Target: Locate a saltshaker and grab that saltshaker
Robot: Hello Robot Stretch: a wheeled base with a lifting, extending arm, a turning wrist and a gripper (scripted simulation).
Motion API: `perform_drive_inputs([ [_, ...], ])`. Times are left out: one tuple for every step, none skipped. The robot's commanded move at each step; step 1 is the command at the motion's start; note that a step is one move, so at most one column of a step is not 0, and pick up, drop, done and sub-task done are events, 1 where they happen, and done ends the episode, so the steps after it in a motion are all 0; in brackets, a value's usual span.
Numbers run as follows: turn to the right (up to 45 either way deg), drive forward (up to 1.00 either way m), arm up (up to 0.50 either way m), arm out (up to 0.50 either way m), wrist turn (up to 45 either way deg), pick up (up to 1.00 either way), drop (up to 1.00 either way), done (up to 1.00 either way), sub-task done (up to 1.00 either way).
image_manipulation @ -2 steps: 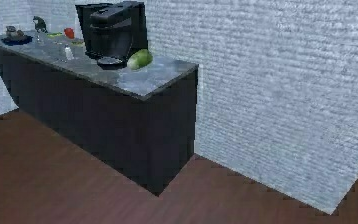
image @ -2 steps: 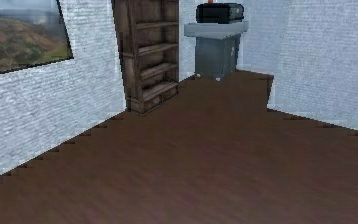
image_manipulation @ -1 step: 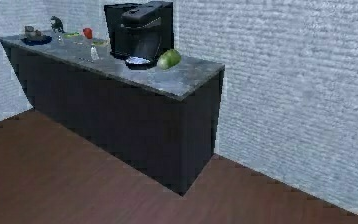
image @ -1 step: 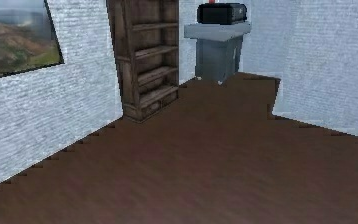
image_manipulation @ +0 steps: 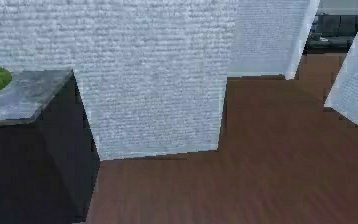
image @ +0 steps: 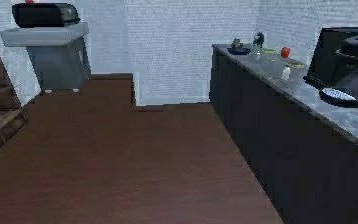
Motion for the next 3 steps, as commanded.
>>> perform_drive_inputs([
  [0.0, 1.0, 0.0, 0.0, 0.0, 0.0, 0.0, 0.0, 0.0],
  [6.0, 0.0, 0.0, 0.0, 0.0, 0.0, 0.0, 0.0, 0.0],
  [3.0, 0.0, 0.0, 0.0, 0.0, 0.0, 0.0, 0.0, 0.0],
])
